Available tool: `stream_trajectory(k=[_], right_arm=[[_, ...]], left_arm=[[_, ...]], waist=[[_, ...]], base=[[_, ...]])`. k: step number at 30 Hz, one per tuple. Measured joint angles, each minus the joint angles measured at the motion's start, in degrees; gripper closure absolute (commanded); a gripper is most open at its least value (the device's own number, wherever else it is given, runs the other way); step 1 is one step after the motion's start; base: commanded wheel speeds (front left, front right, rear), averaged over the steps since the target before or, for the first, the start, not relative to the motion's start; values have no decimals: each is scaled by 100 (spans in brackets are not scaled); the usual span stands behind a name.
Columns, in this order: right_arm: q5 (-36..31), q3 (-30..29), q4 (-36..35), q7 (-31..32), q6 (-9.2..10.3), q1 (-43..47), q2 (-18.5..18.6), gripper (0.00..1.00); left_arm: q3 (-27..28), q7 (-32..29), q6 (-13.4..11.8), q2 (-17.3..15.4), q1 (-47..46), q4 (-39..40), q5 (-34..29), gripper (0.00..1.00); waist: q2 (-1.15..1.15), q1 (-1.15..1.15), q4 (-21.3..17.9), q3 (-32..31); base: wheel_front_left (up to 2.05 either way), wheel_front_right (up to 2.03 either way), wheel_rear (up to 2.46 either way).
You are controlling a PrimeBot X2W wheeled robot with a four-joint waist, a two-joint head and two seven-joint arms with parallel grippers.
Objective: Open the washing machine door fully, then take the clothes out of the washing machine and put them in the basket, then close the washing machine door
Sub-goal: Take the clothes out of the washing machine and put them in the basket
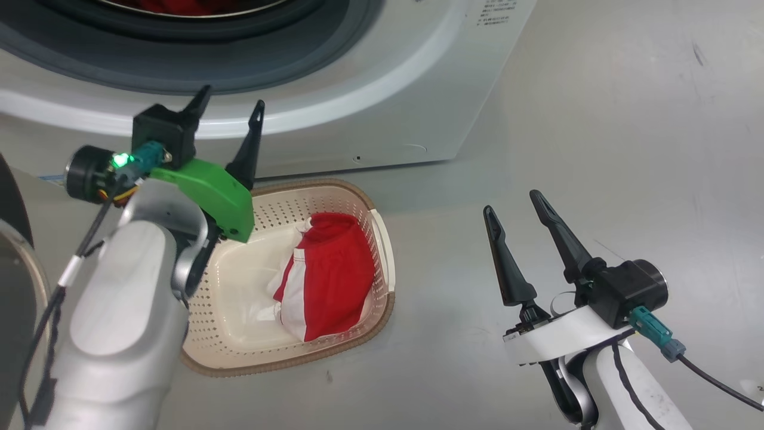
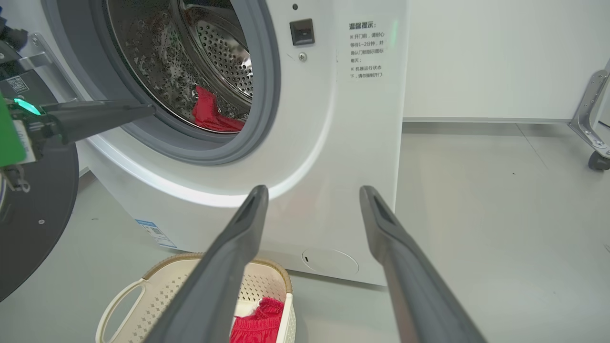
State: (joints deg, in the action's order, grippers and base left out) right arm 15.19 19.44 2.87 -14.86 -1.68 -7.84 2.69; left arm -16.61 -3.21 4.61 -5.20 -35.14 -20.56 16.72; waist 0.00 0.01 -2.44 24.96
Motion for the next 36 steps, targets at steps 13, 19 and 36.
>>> stream_trajectory(k=[13, 19, 36], right_arm=[[268, 135, -56, 0, 86, -364, 14, 0], [401, 210, -96, 0, 140, -534, 13, 0], [772, 475, -255, 0, 242, -1105, 13, 0]], left_arm=[[220, -943, 123, -704, -1473, -612, -19, 0], [400, -1337, 132, -1104, -2107, -857, -31, 0], [661, -2132, 181, -1816, -3444, -1446, -86, 0]], waist=[[0, 0, -311, 685], [0, 0, -504, 1004], [0, 0, -1136, 1830]], base=[[0, 0, 0], [0, 0, 0], [0, 0, 0]])
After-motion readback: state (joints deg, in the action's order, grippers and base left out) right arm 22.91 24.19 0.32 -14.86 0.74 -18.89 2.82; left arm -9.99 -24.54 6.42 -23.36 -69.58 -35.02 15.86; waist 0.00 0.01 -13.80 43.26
